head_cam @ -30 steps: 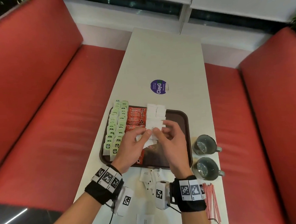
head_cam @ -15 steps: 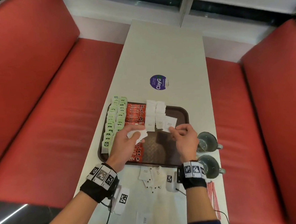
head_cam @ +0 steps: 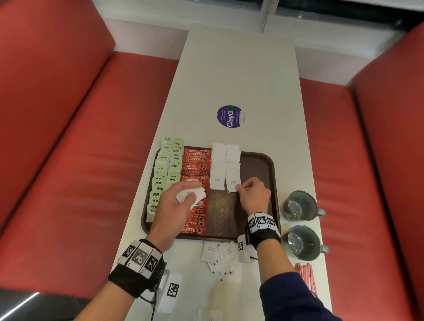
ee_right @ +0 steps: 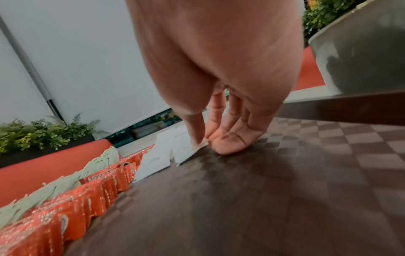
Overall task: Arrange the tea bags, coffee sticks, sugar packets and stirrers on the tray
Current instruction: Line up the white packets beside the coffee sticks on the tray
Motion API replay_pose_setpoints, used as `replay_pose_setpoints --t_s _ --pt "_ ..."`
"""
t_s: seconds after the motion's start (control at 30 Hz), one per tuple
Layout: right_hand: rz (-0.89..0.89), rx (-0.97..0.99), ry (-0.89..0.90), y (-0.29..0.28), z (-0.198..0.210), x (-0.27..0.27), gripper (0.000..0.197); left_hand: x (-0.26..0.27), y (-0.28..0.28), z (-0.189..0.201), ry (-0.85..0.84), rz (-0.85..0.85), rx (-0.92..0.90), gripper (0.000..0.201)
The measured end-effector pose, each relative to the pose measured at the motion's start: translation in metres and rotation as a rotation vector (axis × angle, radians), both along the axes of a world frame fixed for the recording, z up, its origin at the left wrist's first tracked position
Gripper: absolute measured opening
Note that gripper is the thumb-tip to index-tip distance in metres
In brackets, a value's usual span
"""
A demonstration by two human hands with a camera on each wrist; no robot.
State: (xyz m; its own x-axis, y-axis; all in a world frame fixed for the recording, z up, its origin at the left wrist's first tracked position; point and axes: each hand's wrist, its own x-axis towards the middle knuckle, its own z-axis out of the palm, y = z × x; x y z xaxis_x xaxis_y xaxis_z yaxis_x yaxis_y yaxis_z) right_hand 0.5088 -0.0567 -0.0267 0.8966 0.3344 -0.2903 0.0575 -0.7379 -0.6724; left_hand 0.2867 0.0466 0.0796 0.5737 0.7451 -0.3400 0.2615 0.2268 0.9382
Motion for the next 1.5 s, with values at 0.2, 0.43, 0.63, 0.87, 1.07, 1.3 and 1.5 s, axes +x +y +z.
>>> replay_pose_setpoints --t_s 0.2,0.43,0.63,0.87,1.07,1.3,1.5 --pt "0.081 -0.018 -0.094 0.011 0.005 -0.005 0.032 0.001 0.000 0.004 -0.022 0.004 -0.040 0.039" --pt "0.094 -0.005 -0.091 0.026 0.005 -0.008 0.029 0.001 0.000 0.005 -0.017 -0.002 -0.047 0.039" --pt "0.093 -0.003 -0.090 0.030 0.003 -0.010 0.030 0.000 0.001 0.009 -0.034 -0.006 -0.057 0.037" --pt "0.069 0.011 -0.095 0.030 0.020 -0.013 0.025 -0.004 0.003 0.008 -0.080 -0.064 0.035 0.050" --pt "0.168 0.362 0.099 0.018 0.089 -0.041 0.022 -0.002 -0.001 0.012 -0.173 -0.064 0.003 0.060" --pt "0.362 0.535 0.306 -0.015 0.128 -0.077 0.015 -0.003 -0.011 0.025 -0.163 -0.111 0.042 0.043" --pt "0.205 0.656 0.266 -0.037 0.146 -0.081 0.008 -0.008 -0.012 0.031 -0.093 -0.069 0.010 0.034"
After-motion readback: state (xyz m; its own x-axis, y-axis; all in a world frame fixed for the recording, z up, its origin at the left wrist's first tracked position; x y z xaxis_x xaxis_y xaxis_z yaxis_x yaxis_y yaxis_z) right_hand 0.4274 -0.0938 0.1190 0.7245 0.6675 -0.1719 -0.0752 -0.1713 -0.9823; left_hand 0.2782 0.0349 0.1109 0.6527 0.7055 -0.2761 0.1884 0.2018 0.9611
